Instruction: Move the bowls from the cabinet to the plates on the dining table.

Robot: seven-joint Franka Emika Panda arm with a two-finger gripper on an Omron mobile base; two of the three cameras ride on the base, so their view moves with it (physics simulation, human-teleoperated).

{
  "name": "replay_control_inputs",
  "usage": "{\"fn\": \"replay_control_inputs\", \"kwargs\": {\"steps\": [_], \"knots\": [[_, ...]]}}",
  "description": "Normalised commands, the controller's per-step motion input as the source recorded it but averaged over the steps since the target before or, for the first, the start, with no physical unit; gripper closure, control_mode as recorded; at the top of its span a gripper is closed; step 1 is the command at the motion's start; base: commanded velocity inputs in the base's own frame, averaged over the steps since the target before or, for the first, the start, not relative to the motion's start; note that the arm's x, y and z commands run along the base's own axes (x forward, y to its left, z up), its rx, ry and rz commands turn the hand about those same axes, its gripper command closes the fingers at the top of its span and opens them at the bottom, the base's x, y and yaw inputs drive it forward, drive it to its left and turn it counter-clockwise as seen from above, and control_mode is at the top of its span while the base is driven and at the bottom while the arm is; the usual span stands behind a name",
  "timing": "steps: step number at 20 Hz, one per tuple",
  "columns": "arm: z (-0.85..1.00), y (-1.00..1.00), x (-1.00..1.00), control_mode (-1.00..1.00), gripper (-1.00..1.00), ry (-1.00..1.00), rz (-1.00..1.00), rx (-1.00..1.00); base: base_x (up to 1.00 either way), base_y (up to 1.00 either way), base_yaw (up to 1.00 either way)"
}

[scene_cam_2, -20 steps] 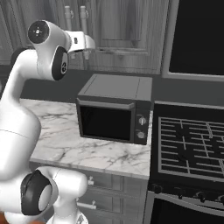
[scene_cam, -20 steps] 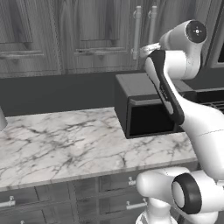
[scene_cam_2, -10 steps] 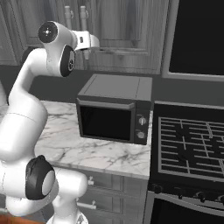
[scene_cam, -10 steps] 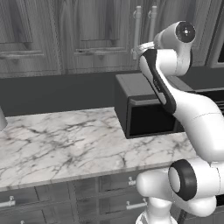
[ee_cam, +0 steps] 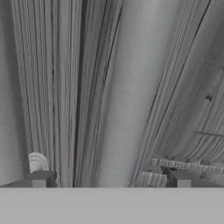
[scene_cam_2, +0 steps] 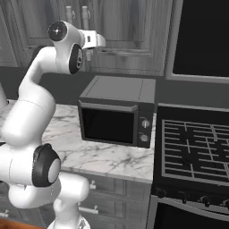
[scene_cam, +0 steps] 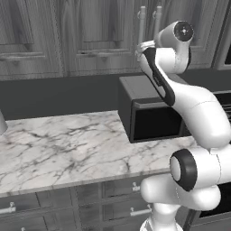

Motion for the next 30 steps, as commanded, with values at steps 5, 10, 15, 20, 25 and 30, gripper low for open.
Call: {"fn": "replay_control_inputs", "kwargs": {"steps": [5,10,15,20,25,30], "knots": [[-0.05,0.00,0.38,-1.00,-1.00,0.00,0.00,0.04,0.00,0.00,0.00],[-0.14,0.00,0.34,-1.00,1.00,0.00,0.00,0.03,0.00,0.00,0.00],[-0.10,0.07,0.10,-1.00,1.00,0.00,0.00,0.02,0.00,0.00,0.00],[-0.03,-0.06,-0.19,-1.00,1.00,0.02,0.01,0.03,0.00,0.00,0.00],[0.09,-0.32,-0.49,-1.00,1.00,0.00,0.07,0.11,0.00,0.00,0.00],[0.15,-0.29,-0.44,-1.00,1.00,0.00,0.10,0.07,0.00,0.00,0.00]]}}
